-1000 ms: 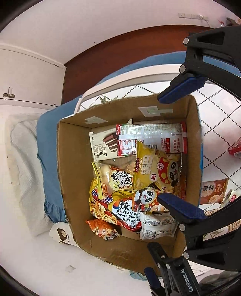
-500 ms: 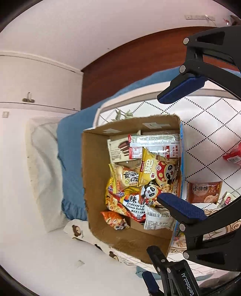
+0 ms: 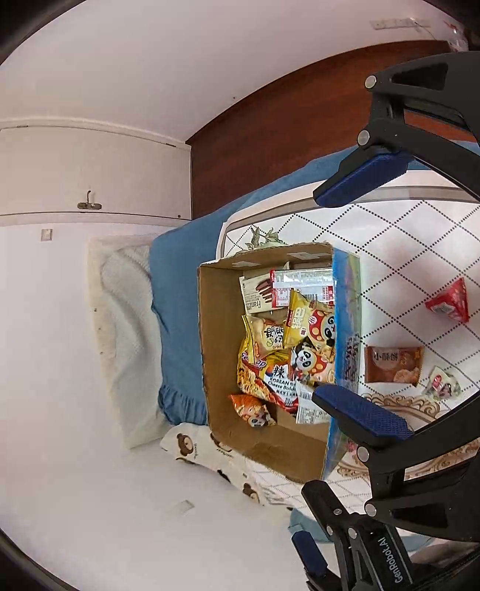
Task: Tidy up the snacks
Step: 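Lower both tools back toward the snacks on the bed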
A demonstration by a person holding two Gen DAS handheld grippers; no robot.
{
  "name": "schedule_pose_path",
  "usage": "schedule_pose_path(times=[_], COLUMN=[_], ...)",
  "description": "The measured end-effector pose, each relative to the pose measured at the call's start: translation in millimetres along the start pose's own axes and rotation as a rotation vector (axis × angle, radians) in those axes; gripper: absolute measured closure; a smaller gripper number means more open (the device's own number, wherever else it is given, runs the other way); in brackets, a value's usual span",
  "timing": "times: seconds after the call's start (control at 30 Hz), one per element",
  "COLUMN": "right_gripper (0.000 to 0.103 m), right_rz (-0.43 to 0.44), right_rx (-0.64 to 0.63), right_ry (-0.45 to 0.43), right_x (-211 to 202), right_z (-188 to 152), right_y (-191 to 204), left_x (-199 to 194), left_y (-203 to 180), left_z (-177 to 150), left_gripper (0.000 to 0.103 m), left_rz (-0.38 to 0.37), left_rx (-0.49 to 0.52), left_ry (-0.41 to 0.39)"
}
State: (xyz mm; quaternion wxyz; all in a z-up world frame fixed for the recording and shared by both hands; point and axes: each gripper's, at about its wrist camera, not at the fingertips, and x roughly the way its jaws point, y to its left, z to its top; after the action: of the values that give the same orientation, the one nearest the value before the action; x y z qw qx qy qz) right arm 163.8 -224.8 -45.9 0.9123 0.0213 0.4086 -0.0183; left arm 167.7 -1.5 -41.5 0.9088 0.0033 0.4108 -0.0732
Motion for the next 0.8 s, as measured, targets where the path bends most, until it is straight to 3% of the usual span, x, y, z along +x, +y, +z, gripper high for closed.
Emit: schedule_pose_path(times=[0.2,0.37,0.47,0.53,0.57,0.67,0.8], right_gripper=[0.004,0.004,0.005,0.022,0.036,0.037,0.037], right_rz=[0.037,0.116,0.182,0.208,0.217,0.214,0.192], right_rx=[0.008,-0.012,-0.016,-0.022,-0.025,-0.026,-0.046], right_ry=[-0.026,0.053,0.163,0.244,0.28,0.367,0.429], right_x=[-18,1,35,63,76,117,160], right_z=[-4,-16,-38,-55,-63,-85,-100], right_y=[1,8,17,24,28,41,66], left_x=[-16,-2,22,37,44,66,81], left_y=[-2,11,37,52,59,85,115], left_z=[-10,-27,-53,-70,-78,-108,-141], left_gripper=[0.01,0.01,0.01,0.01,0.01,0.01,0.01], left_rz=[-0.007,0.035,0.081,0.115,0.133,0.206,0.247], left_rx=[-0.012,-0.05,-0.104,-0.125,-0.134,-0.161,-0.229], left_ry=[-0.023,0.025,0.117,0.176,0.205,0.294,0.375])
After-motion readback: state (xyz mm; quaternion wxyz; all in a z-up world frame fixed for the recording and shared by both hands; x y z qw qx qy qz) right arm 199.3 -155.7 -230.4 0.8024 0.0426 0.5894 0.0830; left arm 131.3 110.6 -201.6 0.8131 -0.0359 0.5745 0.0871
